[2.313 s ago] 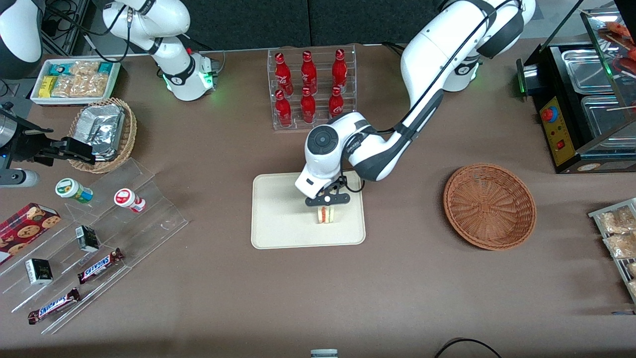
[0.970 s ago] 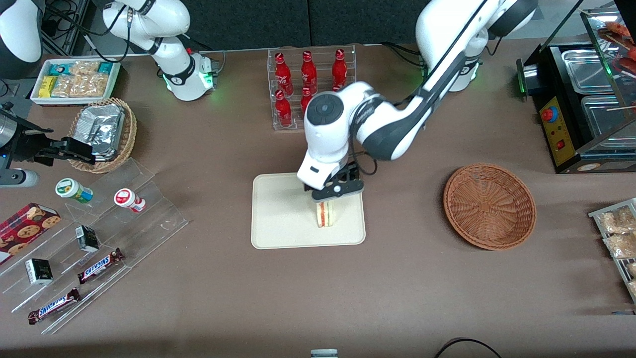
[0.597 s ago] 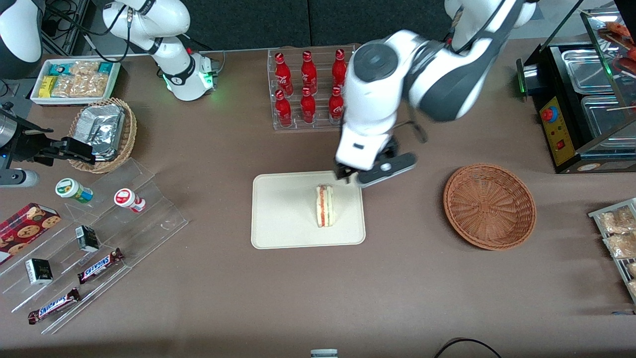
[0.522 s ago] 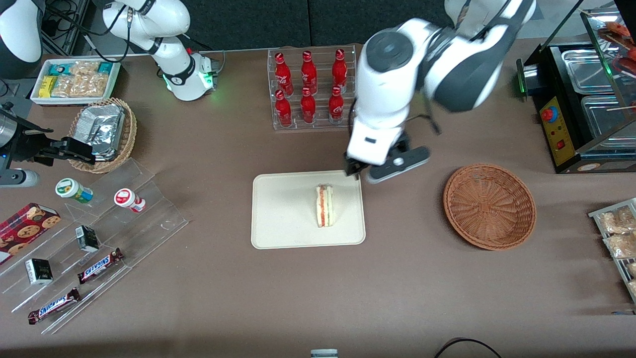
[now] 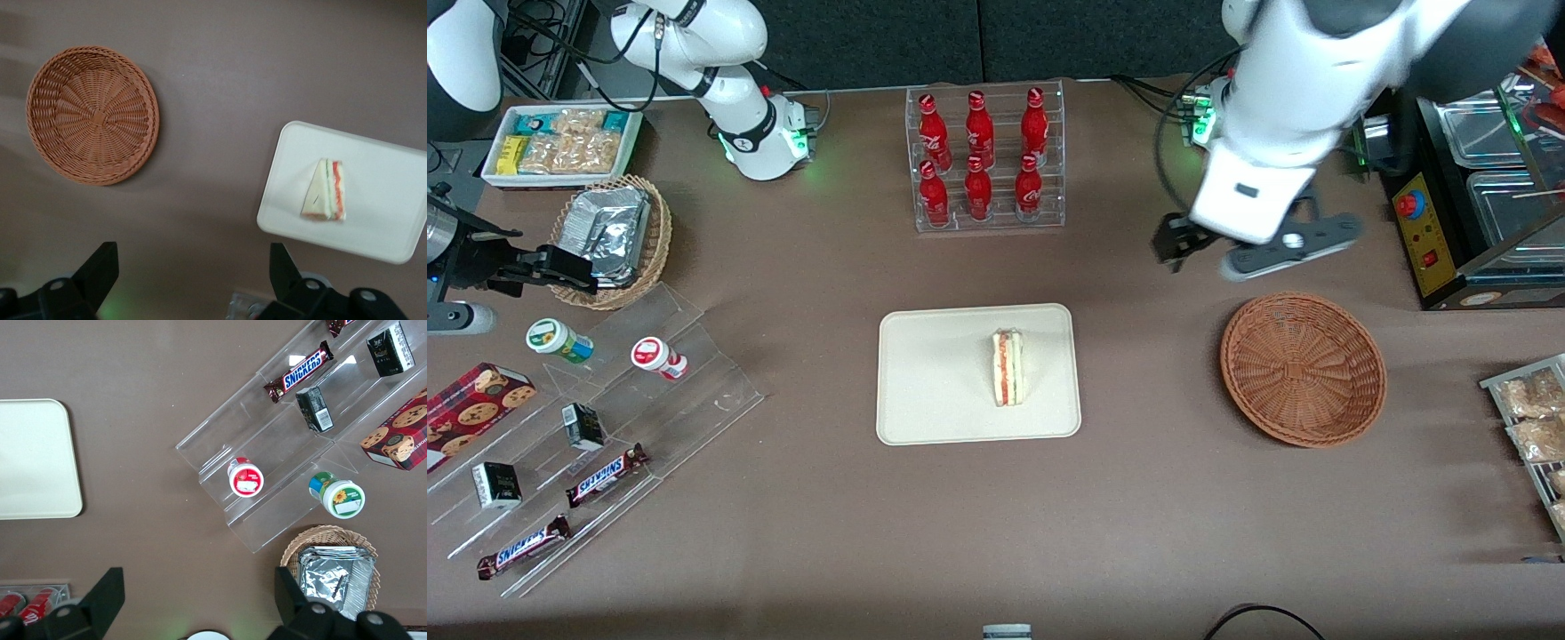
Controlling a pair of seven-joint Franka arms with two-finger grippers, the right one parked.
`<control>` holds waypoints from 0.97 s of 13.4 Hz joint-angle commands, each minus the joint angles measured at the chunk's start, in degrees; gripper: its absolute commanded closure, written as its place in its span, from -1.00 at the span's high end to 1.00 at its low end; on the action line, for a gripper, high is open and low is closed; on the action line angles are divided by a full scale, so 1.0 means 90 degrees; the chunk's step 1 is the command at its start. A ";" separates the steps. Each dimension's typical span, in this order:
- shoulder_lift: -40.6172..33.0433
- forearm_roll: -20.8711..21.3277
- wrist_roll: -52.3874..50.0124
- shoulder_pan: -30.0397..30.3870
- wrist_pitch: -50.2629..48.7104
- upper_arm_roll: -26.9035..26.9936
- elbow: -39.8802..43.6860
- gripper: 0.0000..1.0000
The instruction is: Place sandwich from basket to tray
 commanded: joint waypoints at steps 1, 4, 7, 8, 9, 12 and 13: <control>-0.0606 -0.0467 0.1407 0.0440 -0.0456 0.0435 -0.0266 1.00; -0.1162 -0.0644 0.2521 0.0264 -0.0760 0.1374 -0.0529 1.00; -0.1758 -0.0925 0.3896 0.0254 -0.0887 0.2368 -0.1133 1.00; -0.1915 -0.0908 0.4104 0.0235 -0.0878 0.2536 -0.1338 1.00; -0.2061 -0.0869 0.4135 0.0235 -0.0849 0.2625 -0.1485 1.00; -0.2355 -0.0566 0.4204 0.0235 -0.0596 0.2714 -0.2052 1.00; -0.2327 -0.0566 0.4156 0.0206 -0.0566 0.2685 -0.2005 1.00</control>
